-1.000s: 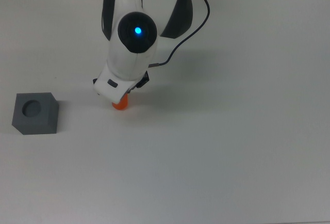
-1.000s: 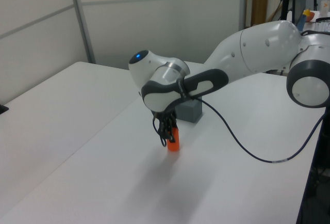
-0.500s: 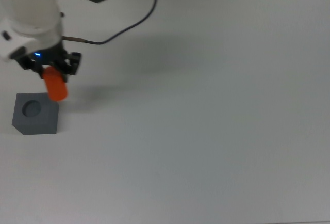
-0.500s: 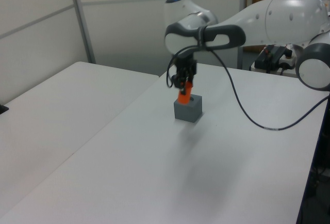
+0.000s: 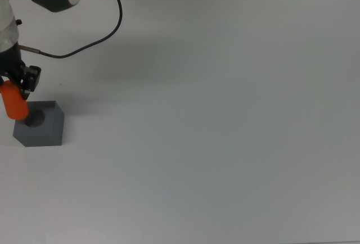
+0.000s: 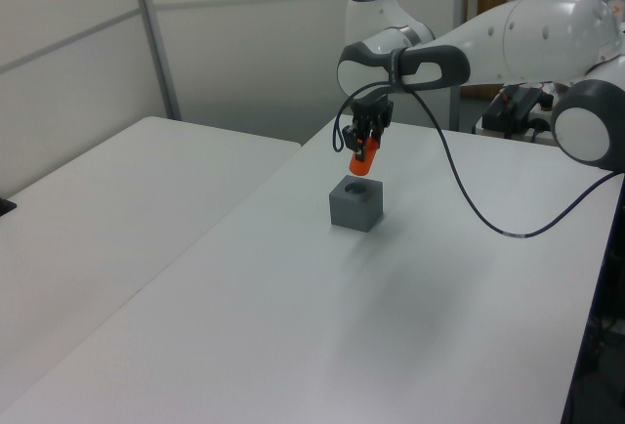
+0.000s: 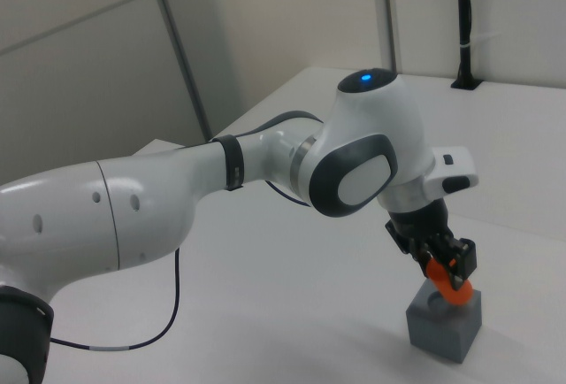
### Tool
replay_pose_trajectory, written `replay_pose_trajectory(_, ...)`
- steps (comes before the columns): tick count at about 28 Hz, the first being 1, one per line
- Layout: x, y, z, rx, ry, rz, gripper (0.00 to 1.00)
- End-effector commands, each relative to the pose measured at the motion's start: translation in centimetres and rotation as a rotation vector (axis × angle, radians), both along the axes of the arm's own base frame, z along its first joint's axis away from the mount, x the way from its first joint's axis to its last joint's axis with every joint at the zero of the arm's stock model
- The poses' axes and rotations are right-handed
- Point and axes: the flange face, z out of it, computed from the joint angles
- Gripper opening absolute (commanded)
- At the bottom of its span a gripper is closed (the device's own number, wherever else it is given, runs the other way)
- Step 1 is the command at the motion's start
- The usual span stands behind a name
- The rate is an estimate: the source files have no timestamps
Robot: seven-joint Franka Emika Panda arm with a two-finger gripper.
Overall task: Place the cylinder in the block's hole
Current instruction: 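Lift the cylinder and carry it over the grey block's hole, then lower the cylinder into the hole of the grey block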
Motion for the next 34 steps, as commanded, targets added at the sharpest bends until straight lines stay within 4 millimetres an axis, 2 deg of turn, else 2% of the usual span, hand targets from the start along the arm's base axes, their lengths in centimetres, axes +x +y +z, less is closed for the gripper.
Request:
replay_pose_trajectory(1,0.1,0.0,0.0,0.012,-0.022,-0.008,0.05)
replay_pose_trajectory(9,0.2,1.2,-0.7,0.021,0.006,0.02,0.05)
replay_pose_trajectory(21,-0.1,1.8,-2.2,0.029,0.038,0.028,0.05)
replay_pose_trajectory(31,0.0,2.4,-2.6,0.027,0.052,0.038,0.07)
replay_pose_trajectory(33,0.0,2.4,-2.6,0.027,0.052,0.039,0.15)
replay_pose_trajectory(34,0.0,2.4,-2.6,0.025,0.051,0.04,0.27)
